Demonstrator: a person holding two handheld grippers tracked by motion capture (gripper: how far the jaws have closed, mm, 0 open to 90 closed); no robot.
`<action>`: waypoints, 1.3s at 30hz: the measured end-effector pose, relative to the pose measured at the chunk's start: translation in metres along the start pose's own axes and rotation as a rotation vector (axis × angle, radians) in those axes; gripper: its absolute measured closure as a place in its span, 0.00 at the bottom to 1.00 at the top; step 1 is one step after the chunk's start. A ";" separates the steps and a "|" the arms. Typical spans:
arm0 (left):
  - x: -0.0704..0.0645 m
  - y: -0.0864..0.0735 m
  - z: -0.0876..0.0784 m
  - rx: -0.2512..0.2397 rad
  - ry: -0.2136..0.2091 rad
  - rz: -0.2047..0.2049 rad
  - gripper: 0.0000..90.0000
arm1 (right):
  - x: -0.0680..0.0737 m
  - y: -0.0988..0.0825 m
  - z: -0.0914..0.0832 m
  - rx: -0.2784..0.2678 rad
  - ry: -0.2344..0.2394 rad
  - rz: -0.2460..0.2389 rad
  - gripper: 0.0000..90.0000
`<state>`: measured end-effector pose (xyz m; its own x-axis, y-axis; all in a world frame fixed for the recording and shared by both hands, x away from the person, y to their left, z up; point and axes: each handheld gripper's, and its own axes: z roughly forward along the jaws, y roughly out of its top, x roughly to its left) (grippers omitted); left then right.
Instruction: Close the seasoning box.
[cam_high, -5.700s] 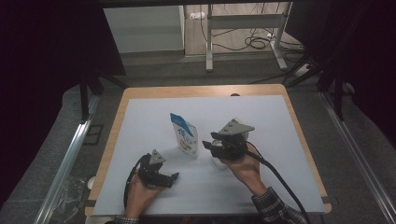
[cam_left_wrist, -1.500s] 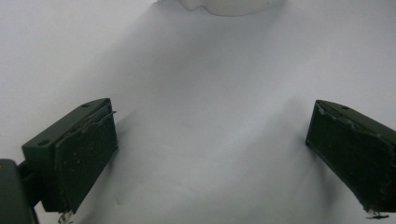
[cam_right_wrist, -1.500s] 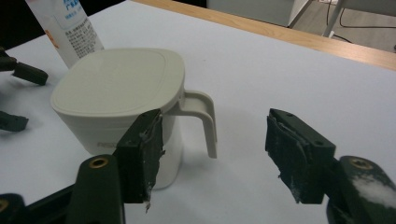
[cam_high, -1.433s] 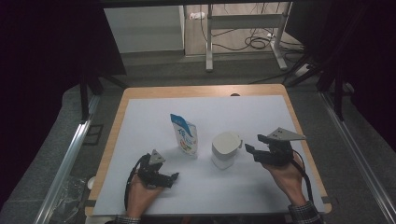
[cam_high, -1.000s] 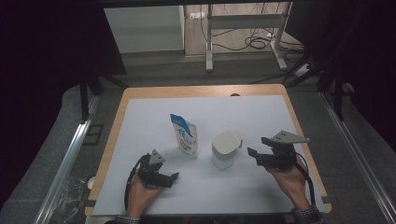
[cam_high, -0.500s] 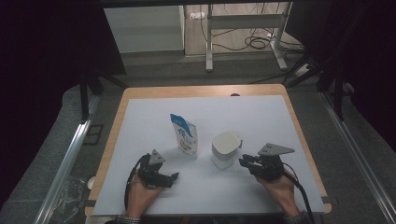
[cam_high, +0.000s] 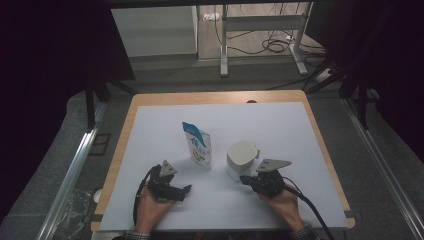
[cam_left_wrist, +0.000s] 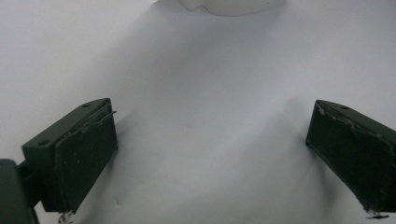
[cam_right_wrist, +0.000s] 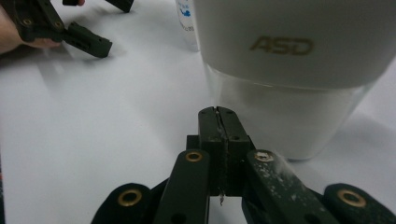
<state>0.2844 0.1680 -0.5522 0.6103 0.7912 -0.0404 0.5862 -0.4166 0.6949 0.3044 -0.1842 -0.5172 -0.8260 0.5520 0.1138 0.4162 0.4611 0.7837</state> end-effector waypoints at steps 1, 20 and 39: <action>0.000 0.000 0.000 0.000 0.000 0.000 0.02 | 0.001 0.000 0.001 0.001 -0.003 -0.006 0.99; 0.000 0.000 0.000 0.000 0.000 0.000 0.02 | 0.004 0.012 0.023 0.010 -0.016 -0.044 0.99; 0.000 0.000 0.000 0.000 0.000 0.001 0.02 | 0.002 0.019 0.037 0.003 -0.059 -0.053 0.99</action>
<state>0.2844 0.1680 -0.5522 0.6109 0.7907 -0.0396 0.5854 -0.4175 0.6950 0.3250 -0.1489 -0.5248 -0.8229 0.5670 0.0362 0.3741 0.4928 0.7856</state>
